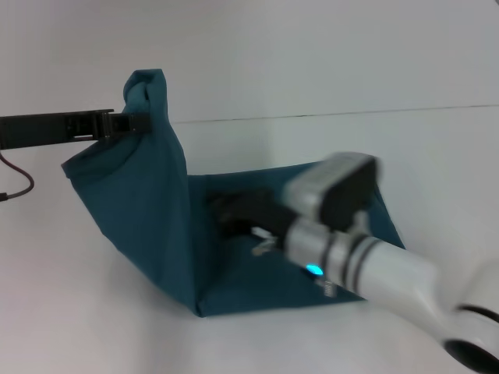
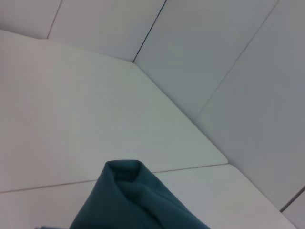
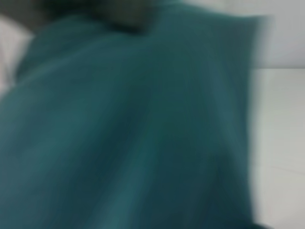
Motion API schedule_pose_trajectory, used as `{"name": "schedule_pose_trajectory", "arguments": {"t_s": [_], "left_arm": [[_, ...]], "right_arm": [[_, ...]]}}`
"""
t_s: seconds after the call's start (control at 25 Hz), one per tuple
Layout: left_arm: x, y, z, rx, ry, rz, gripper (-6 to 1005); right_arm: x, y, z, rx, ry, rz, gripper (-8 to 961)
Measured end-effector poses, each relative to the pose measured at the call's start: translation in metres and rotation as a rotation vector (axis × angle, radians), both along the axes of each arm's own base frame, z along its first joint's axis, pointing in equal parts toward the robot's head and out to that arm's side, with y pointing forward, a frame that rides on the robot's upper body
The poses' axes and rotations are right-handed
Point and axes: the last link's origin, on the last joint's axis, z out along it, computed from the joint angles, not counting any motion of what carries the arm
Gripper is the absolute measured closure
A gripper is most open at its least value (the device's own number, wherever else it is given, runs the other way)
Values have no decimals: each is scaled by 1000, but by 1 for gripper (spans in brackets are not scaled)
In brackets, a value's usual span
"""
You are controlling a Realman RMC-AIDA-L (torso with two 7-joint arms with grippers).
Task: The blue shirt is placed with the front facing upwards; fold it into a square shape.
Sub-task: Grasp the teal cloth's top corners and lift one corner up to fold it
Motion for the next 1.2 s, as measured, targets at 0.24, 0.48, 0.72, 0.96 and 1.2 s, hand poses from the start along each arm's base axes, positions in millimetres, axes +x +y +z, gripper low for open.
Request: {"name": "schedule_pose_trajectory", "arguments": {"t_s": [0.24,0.48,0.72,0.96,1.2], "left_arm": [[5,1,4,9,-17,-19,861],[10,1,5,9,-26,-38,857],[12,0,7,12,-26,-43,854],[13,0,7,12,-32,-46,851],[14,1,6,14,-31,-49,848]], "right_arm": [[31,-5,21,106,96,-92,911],[11,-6,2,20,27,-43,912],[-21,-13,-19,-80,-33,59,911],[-43,-11,-32,-139,-111,104,911],[-52,-9,-33,-138,-101,119,911]]}}
